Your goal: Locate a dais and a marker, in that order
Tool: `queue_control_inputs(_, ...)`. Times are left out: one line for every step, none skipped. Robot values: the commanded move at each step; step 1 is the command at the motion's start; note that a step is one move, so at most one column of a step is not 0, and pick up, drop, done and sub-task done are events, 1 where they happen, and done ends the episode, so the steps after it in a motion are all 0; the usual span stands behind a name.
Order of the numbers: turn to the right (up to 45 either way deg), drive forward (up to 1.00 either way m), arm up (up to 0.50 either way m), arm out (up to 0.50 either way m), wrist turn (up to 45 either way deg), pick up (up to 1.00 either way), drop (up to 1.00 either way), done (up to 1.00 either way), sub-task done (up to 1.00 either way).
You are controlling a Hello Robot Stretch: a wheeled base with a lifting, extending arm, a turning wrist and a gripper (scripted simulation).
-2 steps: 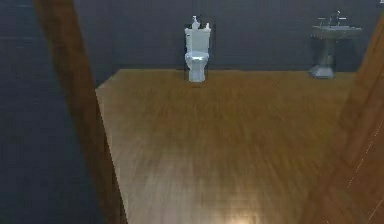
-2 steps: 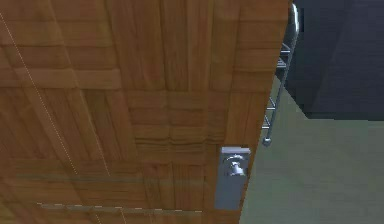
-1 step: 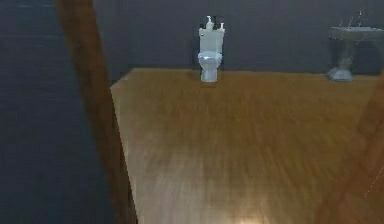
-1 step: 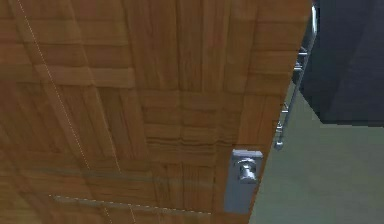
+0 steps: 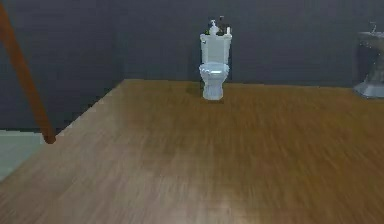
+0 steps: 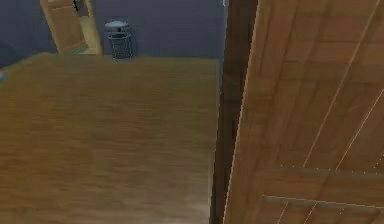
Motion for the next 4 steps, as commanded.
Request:
queue_control_inputs(45.0,0.00,0.00,0.00,0.0,0.00,0.00,0.00,0.00)
queue_control_inputs(24.0,0.00,0.00,0.00,0.0,0.00,0.00,0.00,0.00)
queue_control_inputs(0.0,0.55,0.00,0.00,0.0,0.00,0.00,0.00,0.00)
queue_control_inputs(-9.0,0.00,0.00,0.00,0.0,0.00,0.00,0.00,0.00)
